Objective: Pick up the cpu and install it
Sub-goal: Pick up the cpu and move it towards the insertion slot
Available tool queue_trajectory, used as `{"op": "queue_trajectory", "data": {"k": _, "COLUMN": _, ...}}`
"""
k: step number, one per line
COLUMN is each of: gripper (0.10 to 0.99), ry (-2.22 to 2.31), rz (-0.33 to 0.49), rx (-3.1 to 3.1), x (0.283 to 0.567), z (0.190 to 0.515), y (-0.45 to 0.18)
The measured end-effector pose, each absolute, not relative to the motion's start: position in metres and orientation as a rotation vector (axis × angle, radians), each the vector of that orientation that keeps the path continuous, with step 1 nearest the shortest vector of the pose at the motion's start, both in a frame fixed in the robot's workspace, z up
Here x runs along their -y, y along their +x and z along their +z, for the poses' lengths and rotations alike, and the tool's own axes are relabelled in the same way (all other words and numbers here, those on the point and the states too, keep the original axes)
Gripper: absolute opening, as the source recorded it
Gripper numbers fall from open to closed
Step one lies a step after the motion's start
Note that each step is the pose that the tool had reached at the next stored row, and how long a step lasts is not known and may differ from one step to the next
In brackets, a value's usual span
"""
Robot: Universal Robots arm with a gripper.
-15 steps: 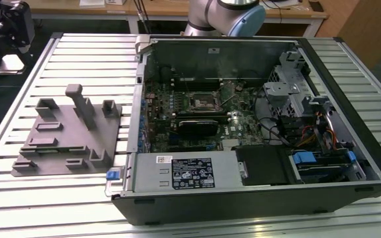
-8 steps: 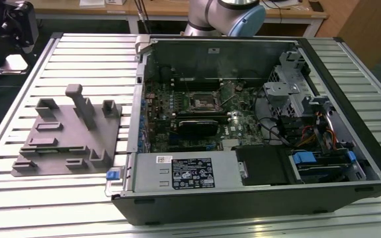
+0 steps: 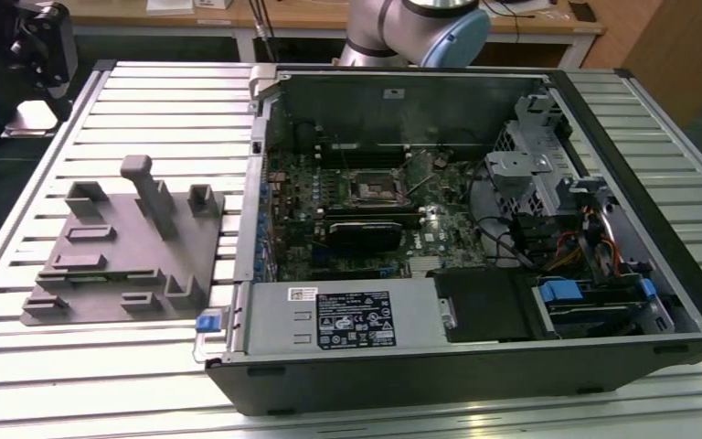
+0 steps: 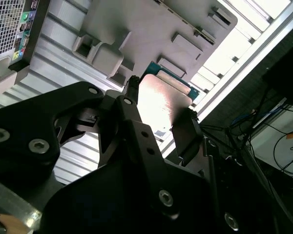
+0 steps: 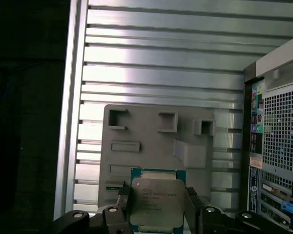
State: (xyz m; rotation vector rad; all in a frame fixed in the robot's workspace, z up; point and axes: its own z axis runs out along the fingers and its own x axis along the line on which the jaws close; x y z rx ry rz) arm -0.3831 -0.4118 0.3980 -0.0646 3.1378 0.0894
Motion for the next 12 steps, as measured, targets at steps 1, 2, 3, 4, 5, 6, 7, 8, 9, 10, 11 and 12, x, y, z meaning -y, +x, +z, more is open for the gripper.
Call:
{"op": "queue_trajectory", "data": {"k": 1, "gripper": 0.525, "ry": -0.065, "rz": 0.089, "rx": -3.138, "x": 0.412, "z": 0.398, "y": -0.382}}
{"op": "queue_trajectory", "data": {"k": 2, "gripper": 0.525, "ry": -0.065, "rz": 0.089, "rx": -3.138, "x": 0.412, "z": 0.398, "y": -0.38}}
{"op": "queue_trajectory", "data": {"k": 3, "gripper": 0.525, "ry": -0.065, "rz": 0.089, "rx": -3.138, "x": 0.412, "z": 0.398, "y": -0.379}}
{"op": "queue_trajectory", "data": {"k": 4, "gripper": 0.525, "ry": -0.065, "rz": 0.089, "rx": -3.138, "x": 0.412, "z": 0.398, "y": -0.378}}
{"op": "queue_trajectory", "data": {"k": 5, "gripper": 0.525, "ry": -0.064, "rz": 0.089, "rx": -3.138, "x": 0.412, "z": 0.398, "y": -0.376}}
{"op": "queue_trajectory", "data": {"k": 6, "gripper": 0.525, "ry": -0.065, "rz": 0.089, "rx": -3.138, "x": 0.412, "z": 0.398, "y": -0.375}}
{"op": "queue_trajectory", "data": {"k": 7, "gripper": 0.525, "ry": -0.065, "rz": 0.089, "rx": -3.138, "x": 0.412, "z": 0.398, "y": -0.374}}
{"op": "queue_trajectory", "data": {"k": 8, "gripper": 0.525, "ry": -0.065, "rz": 0.09, "rx": -3.138, "x": 0.412, "z": 0.398, "y": -0.373}}
{"op": "queue_trajectory", "data": {"k": 9, "gripper": 0.525, "ry": -0.065, "rz": 0.089, "rx": -3.138, "x": 0.412, "z": 0.398, "y": -0.372}}
{"op": "queue_trajectory", "data": {"k": 10, "gripper": 0.525, "ry": -0.065, "rz": 0.089, "rx": -3.138, "x": 0.412, "z": 0.398, "y": -0.371}}
{"op": "queue_trajectory", "data": {"k": 11, "gripper": 0.525, "ry": -0.065, "rz": 0.089, "rx": -3.138, "x": 0.412, "z": 0.398, "y": -0.37}}
{"op": "queue_trajectory", "data": {"k": 12, "gripper": 0.525, "ry": -0.065, "rz": 0.09, "rx": -3.138, "x": 0.412, "z": 0.398, "y": -0.369}}
